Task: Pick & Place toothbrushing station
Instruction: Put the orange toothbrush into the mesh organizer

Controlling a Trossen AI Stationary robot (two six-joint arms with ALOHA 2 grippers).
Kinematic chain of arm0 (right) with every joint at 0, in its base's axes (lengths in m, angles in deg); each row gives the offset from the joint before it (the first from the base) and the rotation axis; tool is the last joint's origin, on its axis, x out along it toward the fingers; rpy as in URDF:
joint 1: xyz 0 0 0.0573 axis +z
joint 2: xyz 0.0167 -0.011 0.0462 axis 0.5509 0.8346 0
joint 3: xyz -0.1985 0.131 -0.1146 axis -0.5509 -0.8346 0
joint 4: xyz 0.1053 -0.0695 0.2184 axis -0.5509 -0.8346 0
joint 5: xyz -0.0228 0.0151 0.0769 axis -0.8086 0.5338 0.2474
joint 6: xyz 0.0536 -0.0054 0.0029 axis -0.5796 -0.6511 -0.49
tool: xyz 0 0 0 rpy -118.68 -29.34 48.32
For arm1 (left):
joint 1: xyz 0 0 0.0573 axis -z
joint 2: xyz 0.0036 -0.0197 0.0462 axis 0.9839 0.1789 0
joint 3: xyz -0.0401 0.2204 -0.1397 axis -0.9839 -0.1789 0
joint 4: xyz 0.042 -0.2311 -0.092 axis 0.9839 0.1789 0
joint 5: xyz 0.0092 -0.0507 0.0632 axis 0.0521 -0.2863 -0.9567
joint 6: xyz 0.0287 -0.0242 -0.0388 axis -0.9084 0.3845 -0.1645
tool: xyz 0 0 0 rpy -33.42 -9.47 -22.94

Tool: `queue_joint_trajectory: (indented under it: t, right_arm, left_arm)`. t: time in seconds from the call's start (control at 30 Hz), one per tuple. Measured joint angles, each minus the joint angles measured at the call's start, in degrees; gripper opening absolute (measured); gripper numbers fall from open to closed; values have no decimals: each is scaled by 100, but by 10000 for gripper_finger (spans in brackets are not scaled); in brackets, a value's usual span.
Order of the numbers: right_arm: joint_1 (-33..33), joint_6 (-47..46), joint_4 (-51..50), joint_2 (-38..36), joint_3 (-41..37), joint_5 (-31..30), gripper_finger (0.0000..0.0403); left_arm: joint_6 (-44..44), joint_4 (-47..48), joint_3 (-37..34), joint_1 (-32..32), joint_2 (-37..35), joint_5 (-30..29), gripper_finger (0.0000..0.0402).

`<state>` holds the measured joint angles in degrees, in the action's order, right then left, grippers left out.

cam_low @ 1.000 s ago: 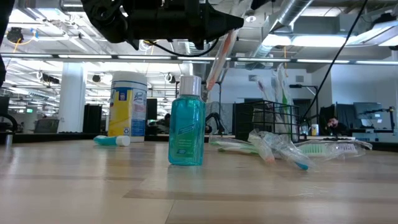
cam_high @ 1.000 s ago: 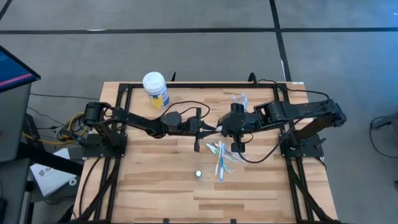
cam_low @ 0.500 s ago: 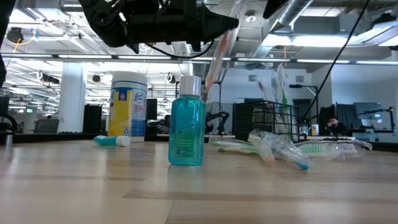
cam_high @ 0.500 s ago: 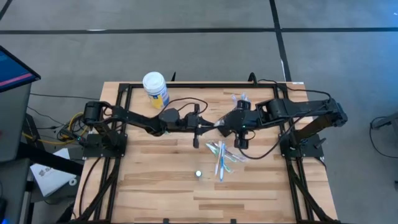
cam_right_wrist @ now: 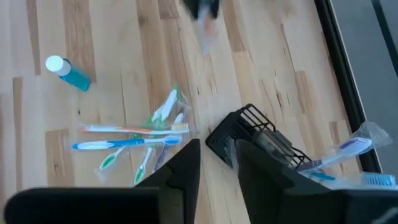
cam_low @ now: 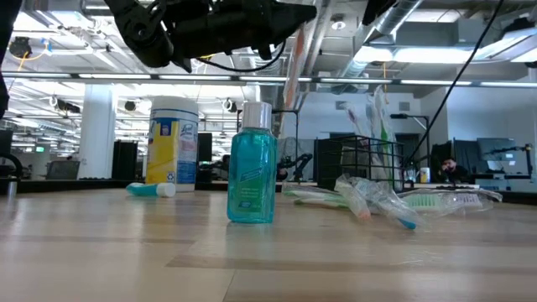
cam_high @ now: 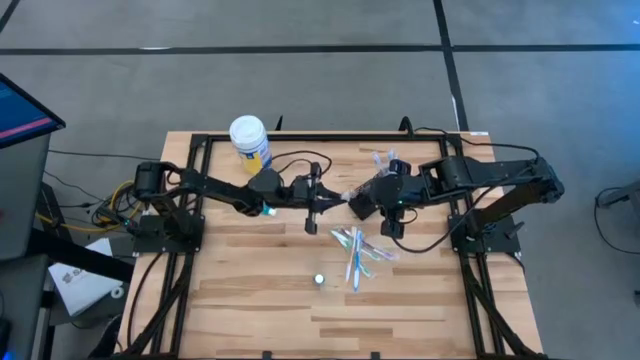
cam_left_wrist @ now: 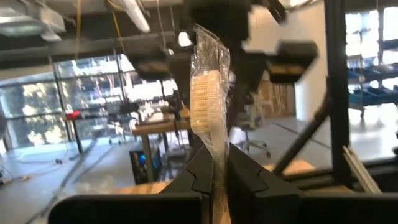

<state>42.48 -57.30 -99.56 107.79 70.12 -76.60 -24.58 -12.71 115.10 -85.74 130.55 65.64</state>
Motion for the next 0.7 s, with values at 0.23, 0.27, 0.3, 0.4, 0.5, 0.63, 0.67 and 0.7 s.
queue_joint_trajectory:
  t: [0.23, 0.27, 0.3, 0.4, 0.5, 0.63, 0.67, 0.7]
  right_arm:
    - [297, -183, -32, 16, 0, -26, 108]
    - [355, -222, -32, 16, 0, -95, 108]
    - [422, -256, -37, 16, 0, -164, 107]
    - [602, -327, -97, 16, 0, -418, 107]
    - [758, -493, -199, 16, 0, -584, 107]
    - [941, -808, -505, 16, 0, -847, 107]
    - [992, -922, -617, 16, 0, -970, 108]
    - [1046, -1040, -736, 16, 0, -1074, 108]
  left_arm:
    - [425, -711, 0, -354, 149, 364, 6]
    - [507, -854, 0, -385, 210, 405, 6]
    - [561, -1037, 1, -407, 296, 447, 6]
    - [780, -1563, 13, -473, 631, 602, 6]
    - [1049, -1902, 203, -541, 1006, 703, 6]
    - [1402, -2032, 720, -570, 1494, 901, 7]
    - [1436, -2032, 834, -572, 1596, 933, 7]
    - [1462, -2031, 934, -571, 1681, 936, 7]
